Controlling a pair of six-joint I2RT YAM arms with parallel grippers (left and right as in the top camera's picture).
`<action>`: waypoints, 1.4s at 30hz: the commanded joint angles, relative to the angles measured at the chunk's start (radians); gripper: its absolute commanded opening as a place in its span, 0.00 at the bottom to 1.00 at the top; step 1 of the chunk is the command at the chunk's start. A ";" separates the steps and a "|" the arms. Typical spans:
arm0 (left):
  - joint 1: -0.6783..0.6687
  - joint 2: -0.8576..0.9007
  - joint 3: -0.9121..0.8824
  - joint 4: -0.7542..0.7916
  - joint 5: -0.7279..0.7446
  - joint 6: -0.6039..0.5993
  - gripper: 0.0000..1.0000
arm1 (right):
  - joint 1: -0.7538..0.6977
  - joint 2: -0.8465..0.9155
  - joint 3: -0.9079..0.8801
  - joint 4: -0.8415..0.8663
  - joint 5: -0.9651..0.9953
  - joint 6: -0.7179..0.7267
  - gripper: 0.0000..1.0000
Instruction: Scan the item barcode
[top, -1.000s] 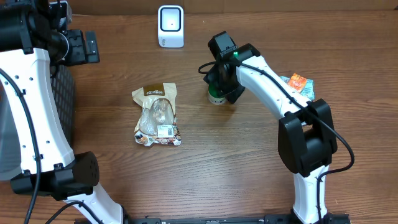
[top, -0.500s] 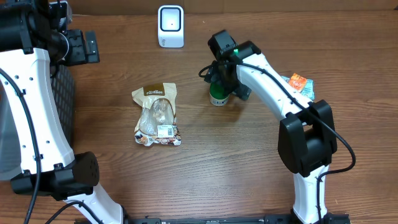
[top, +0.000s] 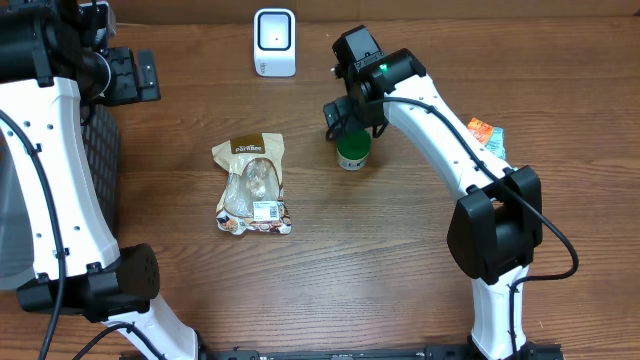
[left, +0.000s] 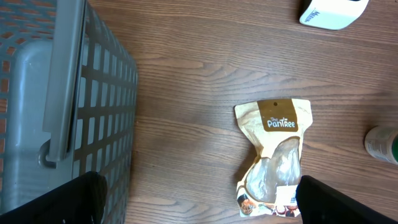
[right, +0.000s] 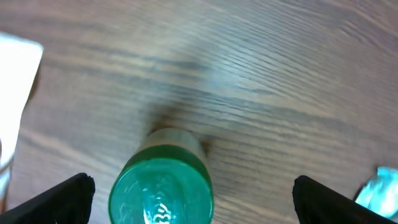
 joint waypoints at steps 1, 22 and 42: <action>0.002 0.001 -0.001 0.001 -0.007 0.018 0.99 | 0.000 0.001 0.010 0.004 -0.079 -0.230 1.00; 0.002 0.001 -0.001 0.001 -0.007 0.018 1.00 | -0.002 0.003 -0.158 0.076 -0.113 -0.376 0.95; 0.002 0.001 -0.001 0.001 -0.007 0.018 1.00 | -0.002 0.002 -0.164 0.068 -0.109 0.134 0.58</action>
